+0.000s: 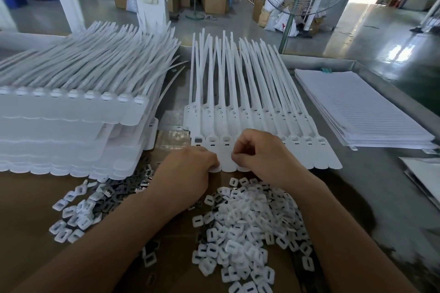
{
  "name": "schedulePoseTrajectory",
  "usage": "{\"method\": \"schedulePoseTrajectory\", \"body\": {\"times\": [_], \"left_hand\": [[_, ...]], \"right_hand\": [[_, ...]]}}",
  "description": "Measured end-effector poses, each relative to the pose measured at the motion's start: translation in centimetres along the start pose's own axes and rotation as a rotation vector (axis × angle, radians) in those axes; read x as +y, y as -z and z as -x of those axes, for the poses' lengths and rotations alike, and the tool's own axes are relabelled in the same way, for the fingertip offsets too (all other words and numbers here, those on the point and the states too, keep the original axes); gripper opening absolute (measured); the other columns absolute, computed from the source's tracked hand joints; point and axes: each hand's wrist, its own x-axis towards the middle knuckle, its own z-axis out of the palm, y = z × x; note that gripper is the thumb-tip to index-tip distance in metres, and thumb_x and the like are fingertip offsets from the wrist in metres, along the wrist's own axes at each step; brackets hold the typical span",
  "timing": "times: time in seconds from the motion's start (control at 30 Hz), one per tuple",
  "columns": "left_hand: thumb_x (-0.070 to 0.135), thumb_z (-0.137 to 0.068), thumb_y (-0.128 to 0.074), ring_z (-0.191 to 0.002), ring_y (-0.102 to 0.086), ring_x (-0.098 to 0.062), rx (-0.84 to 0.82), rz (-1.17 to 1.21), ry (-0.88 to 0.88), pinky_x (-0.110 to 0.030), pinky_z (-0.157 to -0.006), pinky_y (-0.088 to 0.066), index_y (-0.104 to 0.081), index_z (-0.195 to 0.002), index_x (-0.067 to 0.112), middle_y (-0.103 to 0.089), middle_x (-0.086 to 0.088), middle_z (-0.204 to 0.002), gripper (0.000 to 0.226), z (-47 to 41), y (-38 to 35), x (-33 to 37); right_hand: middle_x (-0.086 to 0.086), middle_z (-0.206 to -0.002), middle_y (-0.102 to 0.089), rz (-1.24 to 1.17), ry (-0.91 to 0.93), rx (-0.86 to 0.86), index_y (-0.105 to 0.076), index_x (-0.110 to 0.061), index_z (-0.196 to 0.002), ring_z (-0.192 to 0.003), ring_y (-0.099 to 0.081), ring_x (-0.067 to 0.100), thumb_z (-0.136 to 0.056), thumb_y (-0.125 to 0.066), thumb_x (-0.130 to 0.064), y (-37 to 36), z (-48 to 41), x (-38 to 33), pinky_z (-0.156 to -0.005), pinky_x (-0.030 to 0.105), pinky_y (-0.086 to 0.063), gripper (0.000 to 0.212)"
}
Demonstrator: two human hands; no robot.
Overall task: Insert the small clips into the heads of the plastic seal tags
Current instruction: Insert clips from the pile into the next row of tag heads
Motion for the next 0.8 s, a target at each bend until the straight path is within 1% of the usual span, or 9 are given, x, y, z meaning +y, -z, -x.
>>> {"method": "schedulePoseTrajectory", "body": {"times": [0.03, 0.17, 0.27, 0.33, 0.43, 0.53, 0.6, 0.7, 0.8], "left_hand": [[0.012, -0.090, -0.042, -0.106, -0.055, -0.013, 0.005, 0.005, 0.002, -0.028, -0.090, -0.043, -0.061, -0.114, 0.021, -0.061, 0.002, -0.117, 0.032, 0.0, -0.1, 0.0], [0.010, -0.088, -0.042, -0.101, -0.057, -0.016, 0.039, -0.004, 0.008, -0.028, -0.085, -0.045, -0.061, -0.116, 0.020, -0.062, 0.001, -0.113, 0.035, 0.2, -0.3, 0.1], [0.010, -0.086, -0.042, -0.100, -0.058, -0.017, 0.057, -0.034, 0.018, -0.029, -0.083, -0.047, -0.060, -0.115, 0.021, -0.063, 0.002, -0.111, 0.036, 0.3, -0.7, 0.2], [0.012, -0.086, -0.041, -0.099, -0.059, -0.017, 0.062, -0.066, 0.013, -0.029, -0.082, -0.048, -0.061, -0.113, 0.020, -0.064, 0.002, -0.110, 0.034, 0.3, -0.9, 0.2], [0.012, -0.086, -0.039, -0.100, -0.058, -0.017, 0.058, -0.087, 0.003, -0.030, -0.084, -0.048, -0.060, -0.114, 0.019, -0.063, 0.002, -0.112, 0.035, 0.3, -0.9, 0.3], [0.012, -0.085, -0.038, -0.097, -0.058, -0.016, 0.055, -0.099, -0.013, -0.029, -0.080, -0.048, -0.058, -0.112, 0.021, -0.062, 0.004, -0.108, 0.035, 0.3, -0.8, 0.3], [0.013, -0.085, -0.037, -0.092, -0.058, -0.015, 0.060, -0.105, -0.017, -0.027, -0.075, -0.047, -0.059, -0.110, 0.021, -0.062, 0.005, -0.104, 0.033, 0.3, -0.7, 0.3], [0.012, -0.085, -0.038, -0.090, -0.058, -0.015, 0.067, -0.127, -0.020, -0.025, -0.070, -0.044, -0.059, -0.108, 0.022, -0.061, 0.006, -0.101, 0.033, 0.3, -0.8, 0.4], [0.013, -0.085, -0.038, -0.089, -0.057, -0.015, 0.066, -0.136, -0.021, -0.024, -0.068, -0.041, -0.059, -0.107, 0.022, -0.061, 0.006, -0.100, 0.032, 0.2, -0.8, 0.4]], "right_hand": [[-0.007, -0.075, -0.064, -0.007, 0.000, 0.017, -0.054, -0.029, -0.073, -0.068, -0.060, 0.001, -0.083, -0.064, -0.016, -0.1, -0.1, 0.1, -0.061, 0.011, -0.049, 0.019], [-0.008, -0.074, -0.066, -0.081, 0.004, 0.079, -0.055, -0.034, -0.078, -0.071, -0.063, 0.003, -0.081, -0.067, -0.015, -0.3, -0.4, 0.3, -0.061, 0.013, -0.048, 0.023], [-0.013, -0.071, -0.065, -0.124, 0.025, 0.145, -0.062, -0.032, -0.070, -0.067, -0.061, -0.005, -0.079, -0.070, -0.013, -0.6, -0.9, 0.0, -0.060, 0.006, -0.045, 0.022], [-0.017, -0.068, -0.063, -0.120, 0.042, 0.176, -0.063, -0.030, -0.068, -0.065, -0.059, -0.008, -0.078, -0.071, -0.012, -0.9, -1.6, -0.2, -0.063, 0.005, -0.045, 0.022], [-0.018, -0.067, -0.060, -0.104, 0.049, 0.182, -0.067, -0.022, -0.075, -0.066, -0.058, -0.005, -0.080, -0.068, -0.008, -1.5, -2.9, -0.6, -0.067, 0.008, -0.047, 0.015], [-0.019, -0.068, -0.056, -0.044, 0.019, 0.142, -0.068, -0.016, -0.084, -0.067, -0.053, -0.006, -0.084, -0.061, -0.008, -2.0, -3.9, -0.8, -0.060, 0.003, -0.040, 0.011], [-0.017, -0.074, -0.055, 0.043, 0.011, 0.121, -0.068, -0.018, -0.085, -0.070, -0.050, -0.004, -0.086, -0.059, -0.012, -2.5, -4.2, -0.6, -0.060, 0.005, -0.035, 0.011], [-0.011, -0.089, -0.048, 0.153, -0.005, 0.117, -0.064, -0.025, -0.080, -0.075, -0.046, 0.001, -0.087, -0.058, -0.020, -3.1, -4.5, -0.5, -0.060, 0.016, -0.032, 0.010], [-0.011, -0.096, -0.042, 0.230, -0.042, 0.118, -0.064, -0.026, -0.082, -0.080, -0.046, 0.006, -0.088, -0.056, -0.023, -3.5, -4.6, -0.5, -0.066, 0.023, -0.032, 0.010]]}}
